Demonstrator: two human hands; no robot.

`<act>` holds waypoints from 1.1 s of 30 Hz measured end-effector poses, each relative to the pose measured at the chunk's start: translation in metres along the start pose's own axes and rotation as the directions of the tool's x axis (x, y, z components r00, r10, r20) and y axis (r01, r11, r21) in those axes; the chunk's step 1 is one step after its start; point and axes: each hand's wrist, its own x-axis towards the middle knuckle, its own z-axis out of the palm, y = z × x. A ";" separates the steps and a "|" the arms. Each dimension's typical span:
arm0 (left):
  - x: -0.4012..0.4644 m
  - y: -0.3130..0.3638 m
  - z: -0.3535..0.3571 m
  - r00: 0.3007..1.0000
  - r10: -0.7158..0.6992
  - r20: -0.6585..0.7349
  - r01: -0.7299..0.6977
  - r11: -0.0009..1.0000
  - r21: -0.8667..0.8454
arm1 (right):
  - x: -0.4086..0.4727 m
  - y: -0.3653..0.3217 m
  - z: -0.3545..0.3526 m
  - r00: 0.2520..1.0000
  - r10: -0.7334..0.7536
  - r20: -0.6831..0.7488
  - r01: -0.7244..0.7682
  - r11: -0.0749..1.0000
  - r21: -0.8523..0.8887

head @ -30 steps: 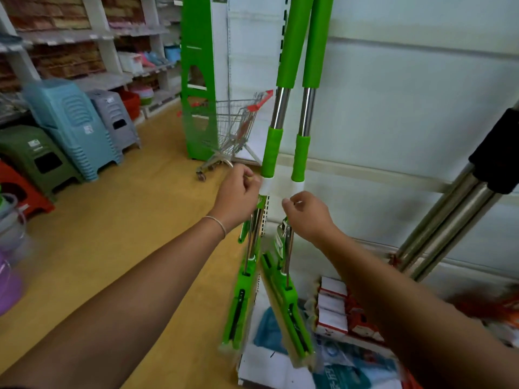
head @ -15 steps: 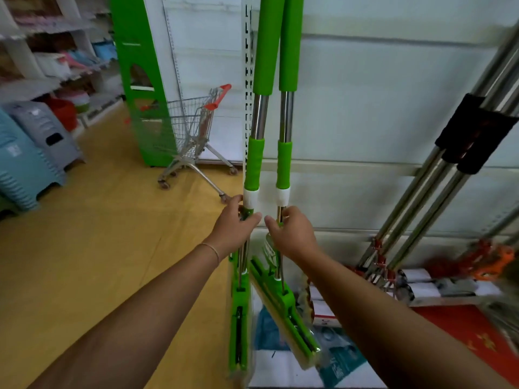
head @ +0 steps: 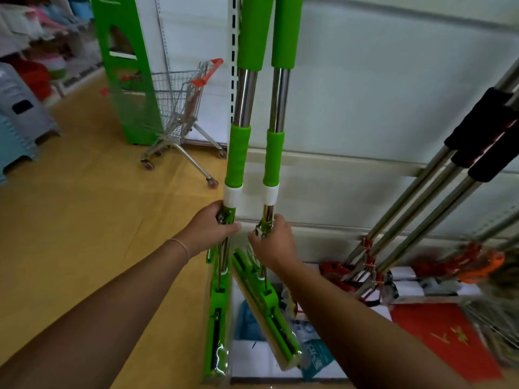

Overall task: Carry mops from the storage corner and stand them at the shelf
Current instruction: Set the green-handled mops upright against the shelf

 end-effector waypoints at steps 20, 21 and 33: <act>0.031 -0.038 -0.011 0.983 0.046 0.178 -0.035 0.997 -0.065 | 0.011 0.025 0.041 0.995 0.094 0.019 -0.095 0.990 0.103; 0.031 -0.038 -0.009 0.984 0.047 0.169 -0.034 0.996 -0.080 | 0.011 0.026 0.042 0.995 0.096 0.020 -0.098 0.990 0.100; 0.026 -0.045 -0.013 0.992 0.029 0.121 -0.025 0.999 -0.031 | 0.014 0.032 0.050 0.996 0.085 0.000 -0.085 0.994 0.063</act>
